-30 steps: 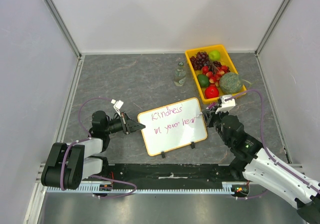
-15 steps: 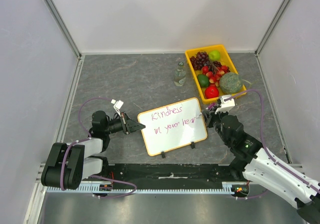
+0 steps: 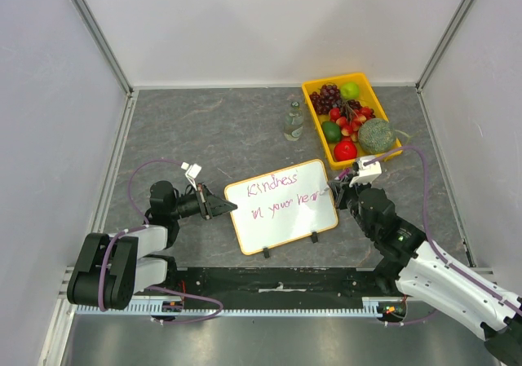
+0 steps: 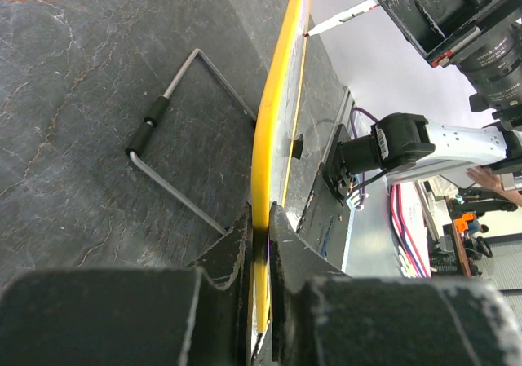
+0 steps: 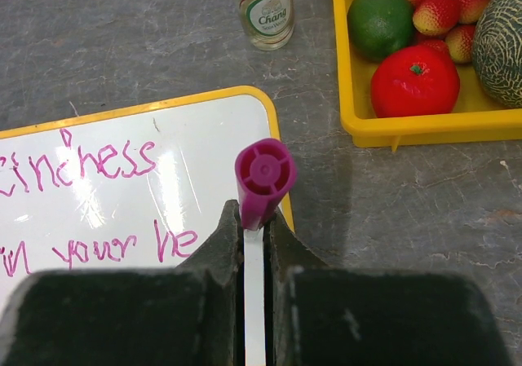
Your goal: Write a sentence on the whiteboard
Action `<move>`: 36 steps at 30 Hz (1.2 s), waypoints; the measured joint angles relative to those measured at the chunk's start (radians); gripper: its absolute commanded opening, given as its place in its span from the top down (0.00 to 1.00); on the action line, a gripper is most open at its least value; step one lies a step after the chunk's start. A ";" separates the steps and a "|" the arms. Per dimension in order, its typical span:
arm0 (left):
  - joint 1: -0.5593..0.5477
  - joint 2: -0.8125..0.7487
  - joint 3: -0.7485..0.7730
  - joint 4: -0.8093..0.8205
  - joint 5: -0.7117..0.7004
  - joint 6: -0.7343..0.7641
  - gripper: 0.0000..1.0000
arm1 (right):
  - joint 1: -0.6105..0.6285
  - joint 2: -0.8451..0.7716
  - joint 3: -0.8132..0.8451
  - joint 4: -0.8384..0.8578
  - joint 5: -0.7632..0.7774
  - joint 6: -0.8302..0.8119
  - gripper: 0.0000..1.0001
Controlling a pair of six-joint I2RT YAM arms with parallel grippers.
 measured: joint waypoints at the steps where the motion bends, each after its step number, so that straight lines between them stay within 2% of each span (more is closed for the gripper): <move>1: 0.000 0.000 0.000 0.000 0.000 0.000 0.98 | 0.000 0.000 0.000 0.000 0.000 0.000 1.00; 18: 0.000 0.000 0.000 0.000 0.000 0.000 0.98 | -0.013 0.006 0.000 -0.001 0.057 0.001 1.00; 36: 0.000 0.000 0.000 0.000 0.000 0.000 0.98 | -0.019 0.018 0.037 -0.003 0.047 0.000 1.00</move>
